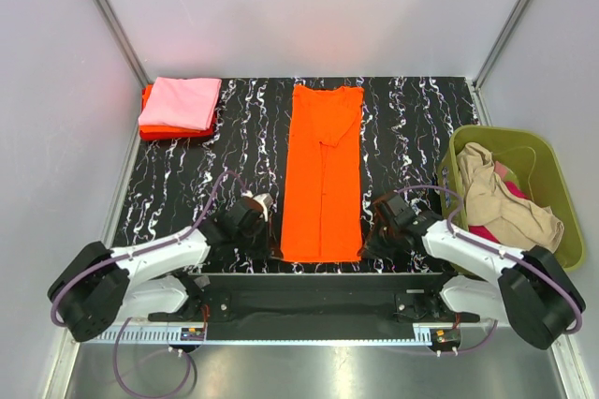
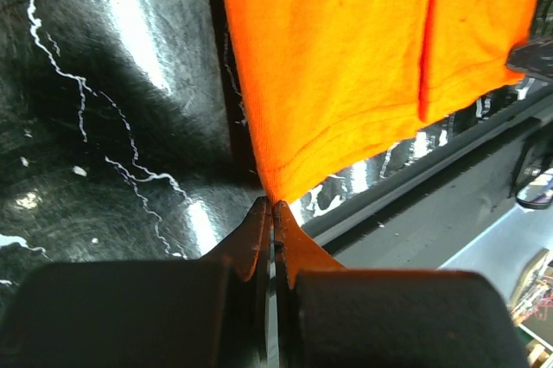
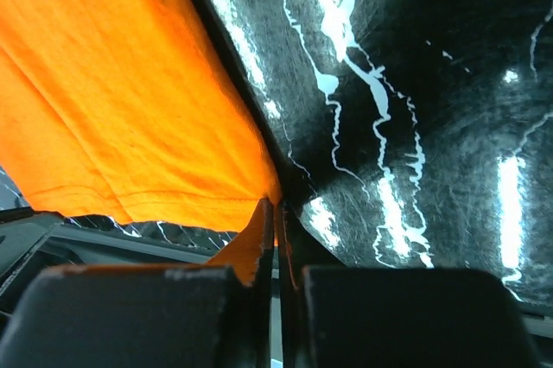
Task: Fold and stack the t-shirts
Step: Fold the tshirt
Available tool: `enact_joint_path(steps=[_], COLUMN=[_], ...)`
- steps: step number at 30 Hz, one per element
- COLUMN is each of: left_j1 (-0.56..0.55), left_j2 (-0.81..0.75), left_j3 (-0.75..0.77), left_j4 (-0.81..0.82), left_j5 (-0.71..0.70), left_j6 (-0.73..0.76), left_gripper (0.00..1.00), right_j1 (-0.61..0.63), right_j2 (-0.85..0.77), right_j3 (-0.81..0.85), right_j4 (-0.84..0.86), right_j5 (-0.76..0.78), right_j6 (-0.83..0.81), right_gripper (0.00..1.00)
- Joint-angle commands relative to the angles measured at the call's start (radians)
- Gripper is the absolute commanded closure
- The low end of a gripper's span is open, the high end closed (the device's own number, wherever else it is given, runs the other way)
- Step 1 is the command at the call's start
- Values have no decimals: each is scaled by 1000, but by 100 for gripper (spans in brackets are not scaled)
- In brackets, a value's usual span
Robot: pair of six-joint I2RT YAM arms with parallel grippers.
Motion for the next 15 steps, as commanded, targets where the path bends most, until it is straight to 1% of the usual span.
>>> enact_joint_path(steps=[1,5,10,15], left_j1=[-8,-65,-88,-89], left_j2=[-60,-119,-147,-135], left_j3=[-6,3,21,14], left_j4=[0,-25,-60,-60], left_j5=[19,16,-4,-7], left_j6=[-35,-94,-110,-98], left_gripper=[100,100,100,100], right_j1=[18,36,41,42], right_j2=[-68,-144,-225,-178], right_j3=[1,39,30,11], right_j4=[-55,-156,-195,-187], right_j5=[20,-6,19,22], right_j6=[-3,6,12,-21], right_gripper=[100,100,100,100])
